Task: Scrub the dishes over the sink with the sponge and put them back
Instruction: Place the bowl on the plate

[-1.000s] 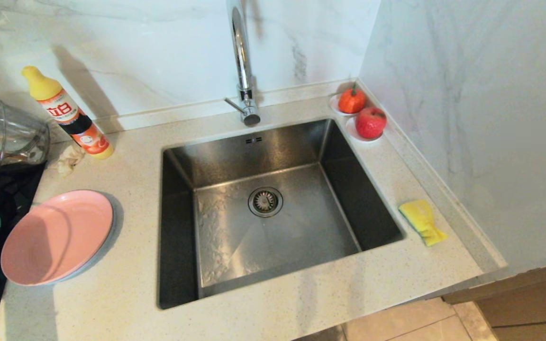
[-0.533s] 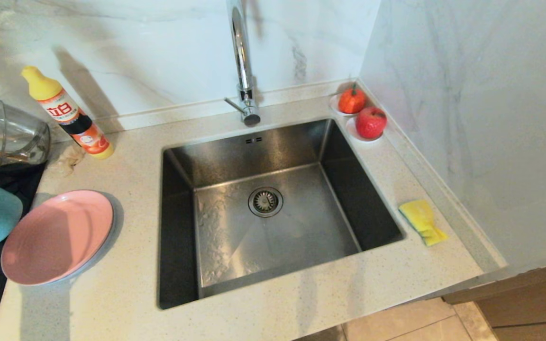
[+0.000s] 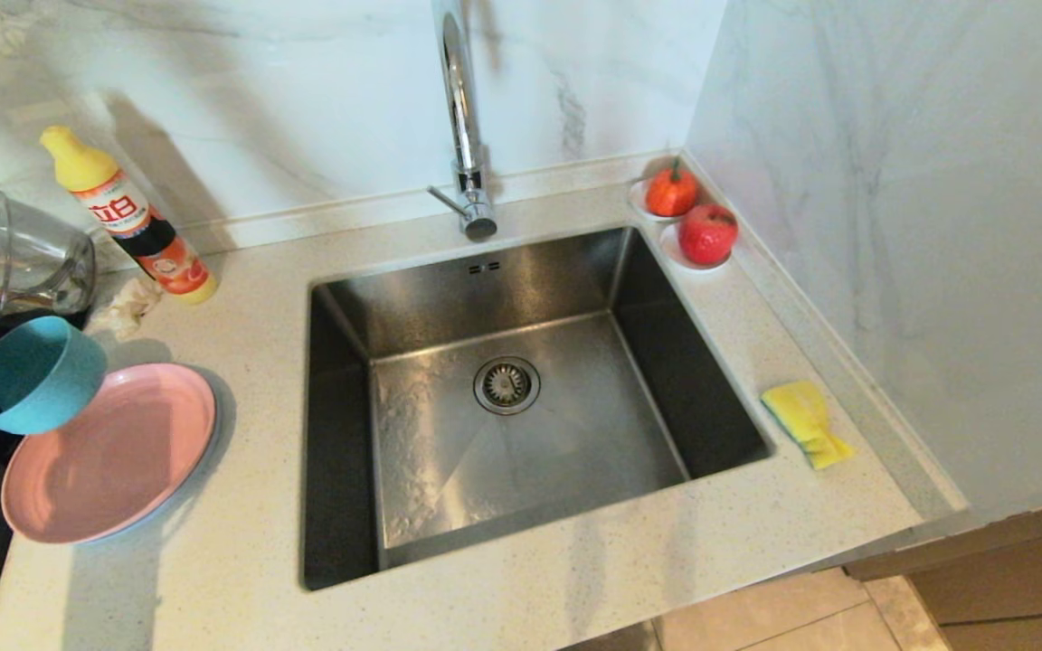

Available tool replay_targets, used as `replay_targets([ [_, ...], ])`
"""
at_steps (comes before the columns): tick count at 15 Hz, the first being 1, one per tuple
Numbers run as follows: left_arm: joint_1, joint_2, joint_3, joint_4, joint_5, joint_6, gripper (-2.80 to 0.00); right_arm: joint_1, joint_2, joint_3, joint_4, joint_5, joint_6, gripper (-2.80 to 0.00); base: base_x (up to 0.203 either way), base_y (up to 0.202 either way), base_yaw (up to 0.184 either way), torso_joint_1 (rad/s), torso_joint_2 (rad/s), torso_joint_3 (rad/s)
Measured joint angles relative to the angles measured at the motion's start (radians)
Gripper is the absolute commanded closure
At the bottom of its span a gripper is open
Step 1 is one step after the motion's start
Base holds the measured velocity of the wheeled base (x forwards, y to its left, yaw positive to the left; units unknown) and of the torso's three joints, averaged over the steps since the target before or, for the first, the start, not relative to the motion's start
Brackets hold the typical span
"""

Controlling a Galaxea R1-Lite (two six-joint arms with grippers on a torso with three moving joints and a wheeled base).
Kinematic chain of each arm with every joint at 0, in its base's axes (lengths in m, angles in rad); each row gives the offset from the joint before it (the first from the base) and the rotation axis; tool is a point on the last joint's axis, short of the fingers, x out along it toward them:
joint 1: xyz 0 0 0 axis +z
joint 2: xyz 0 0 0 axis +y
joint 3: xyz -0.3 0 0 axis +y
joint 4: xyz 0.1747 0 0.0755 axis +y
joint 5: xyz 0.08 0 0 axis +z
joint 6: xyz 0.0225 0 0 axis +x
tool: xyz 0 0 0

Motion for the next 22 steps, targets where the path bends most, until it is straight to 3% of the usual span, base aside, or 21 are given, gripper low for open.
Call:
replay_targets([
  [6,-0.127,0.012,-0.027,-0.013,0.045,0.004,0.0,0.0,0.0,0.0,0.0,0.0,0.0,0.0,0.0,0.0,0.0,0.0,0.0,0.0],
  [8,-0.151,0.021,-0.028,-0.026,0.088,0.005,0.0,0.0,0.0,0.0,0.0,-0.001,0.0,0.0,0.0,0.0,0.0,0.0,0.0,0.0],
  [12,-0.164,0.029,-0.029,-0.044,0.147,0.054,0.0,0.0,0.0,0.0,0.0,-0.001,0.0,0.0,0.0,0.0,0.0,0.0,0.0,0.0],
  [15,-0.174,0.031,-0.028,-0.045,0.159,0.057,0.0,0.0,0.0,0.0,0.0,0.0,0.0,0.0,0.0,0.0,0.0,0.0,0.0,0.0],
  [18,-0.203,0.033,-0.016,-0.046,0.212,0.055,0.0,0.0,0.0,0.0,0.0,-0.001,0.0,0.0,0.0,0.0,0.0,0.0,0.0,0.0],
  [22,-0.226,0.034,-0.007,-0.083,0.218,0.047,0.0,0.0,0.0,0.0,0.0,0.0,0.0,0.0,0.0,0.0,0.0,0.0,0.0,0.0],
])
